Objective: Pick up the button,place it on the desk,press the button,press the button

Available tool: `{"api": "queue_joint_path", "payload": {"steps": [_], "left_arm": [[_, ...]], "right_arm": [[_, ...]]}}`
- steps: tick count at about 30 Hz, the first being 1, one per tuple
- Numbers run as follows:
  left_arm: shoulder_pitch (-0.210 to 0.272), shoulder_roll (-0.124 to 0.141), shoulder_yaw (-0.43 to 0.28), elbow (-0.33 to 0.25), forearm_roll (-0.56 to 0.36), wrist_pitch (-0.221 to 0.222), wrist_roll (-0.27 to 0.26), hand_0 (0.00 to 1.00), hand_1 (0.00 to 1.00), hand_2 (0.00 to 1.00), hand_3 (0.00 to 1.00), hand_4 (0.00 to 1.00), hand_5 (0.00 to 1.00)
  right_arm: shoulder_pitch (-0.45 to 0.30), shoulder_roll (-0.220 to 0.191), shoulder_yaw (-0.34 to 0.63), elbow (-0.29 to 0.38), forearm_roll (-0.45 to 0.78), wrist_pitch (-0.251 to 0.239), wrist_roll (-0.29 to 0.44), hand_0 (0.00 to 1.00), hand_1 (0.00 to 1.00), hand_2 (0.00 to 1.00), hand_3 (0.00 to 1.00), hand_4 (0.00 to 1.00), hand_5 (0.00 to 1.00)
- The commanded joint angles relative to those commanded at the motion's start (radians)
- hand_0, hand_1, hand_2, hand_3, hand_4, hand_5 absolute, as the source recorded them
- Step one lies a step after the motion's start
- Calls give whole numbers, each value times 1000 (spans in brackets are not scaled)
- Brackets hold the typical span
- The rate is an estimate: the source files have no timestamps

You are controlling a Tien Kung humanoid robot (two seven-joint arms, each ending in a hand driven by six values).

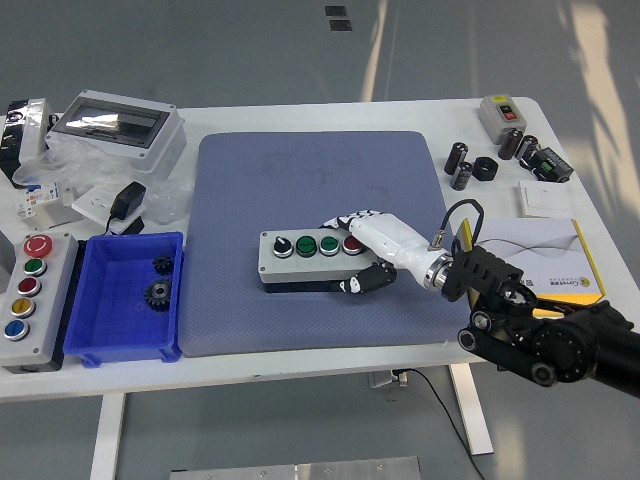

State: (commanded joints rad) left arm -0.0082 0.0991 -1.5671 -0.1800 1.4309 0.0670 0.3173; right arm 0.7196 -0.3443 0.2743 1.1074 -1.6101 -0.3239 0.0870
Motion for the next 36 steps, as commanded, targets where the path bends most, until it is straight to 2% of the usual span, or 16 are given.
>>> {"api": "queue_joint_path", "payload": {"steps": [11, 19, 29, 36], "left_arm": [[0, 0, 0, 0, 0, 1, 0, 637, 599, 551, 600, 629, 243], [2, -1, 1, 0, 0, 0, 1, 637, 598, 551, 599, 624, 232], [0, -2, 0, 0, 6, -2, 2, 637, 598, 550, 598, 617, 228], [1, -2, -2, 0, 11, -2, 3, 636, 598, 549, 595, 612, 221]], "right_arm": [[0, -20, 10, 43, 82, 36, -4, 878, 853, 846, 913, 488, 2], [1, -62, 23, 99, 138, 72, -5, 885, 856, 827, 925, 498, 2], [6, -63, 4, 75, 120, 77, -8, 892, 861, 836, 938, 499, 2], [8, -69, 8, 84, 99, 94, -8, 907, 875, 854, 965, 511, 2]]}}
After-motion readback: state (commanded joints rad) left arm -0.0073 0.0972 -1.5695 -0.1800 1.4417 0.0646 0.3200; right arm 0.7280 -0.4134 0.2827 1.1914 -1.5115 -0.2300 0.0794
